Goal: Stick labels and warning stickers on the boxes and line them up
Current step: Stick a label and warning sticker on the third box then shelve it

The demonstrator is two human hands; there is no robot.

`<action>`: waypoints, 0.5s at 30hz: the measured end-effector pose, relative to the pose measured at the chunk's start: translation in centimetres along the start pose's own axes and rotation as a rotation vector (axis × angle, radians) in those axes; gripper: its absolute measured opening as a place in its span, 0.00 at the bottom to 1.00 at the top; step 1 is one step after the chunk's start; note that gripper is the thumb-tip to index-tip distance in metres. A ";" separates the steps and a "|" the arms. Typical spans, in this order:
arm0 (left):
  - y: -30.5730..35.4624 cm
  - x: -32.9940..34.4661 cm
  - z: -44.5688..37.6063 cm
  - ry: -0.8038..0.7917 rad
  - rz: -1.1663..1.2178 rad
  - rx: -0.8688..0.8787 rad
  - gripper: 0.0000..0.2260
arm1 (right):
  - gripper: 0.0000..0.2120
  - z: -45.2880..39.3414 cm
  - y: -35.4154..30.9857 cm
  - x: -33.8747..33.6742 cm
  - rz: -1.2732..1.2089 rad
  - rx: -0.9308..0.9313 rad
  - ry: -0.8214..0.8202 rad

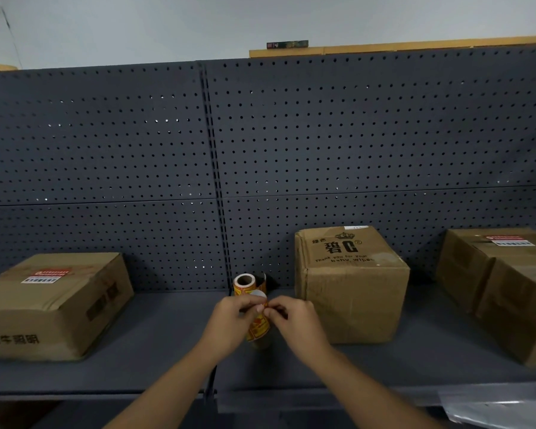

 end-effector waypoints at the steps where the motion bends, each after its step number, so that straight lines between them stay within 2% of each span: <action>1: -0.1 0.2 0.0 -0.006 -0.012 0.006 0.09 | 0.06 0.0 0.0 0.0 -0.004 -0.003 -0.003; 15: -0.4 1.1 -0.4 -0.034 -0.115 0.028 0.12 | 0.07 0.0 0.0 -0.3 0.037 -0.029 -0.028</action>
Point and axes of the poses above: each hand's wrist, its own z-axis away from the middle knuckle, its own x-axis out of the palm, y = z × x, the point moved 9 cm from there along -z, towards the middle knuckle, and after that the axes turned 7 degrees about -y, right-handed, at the moved point
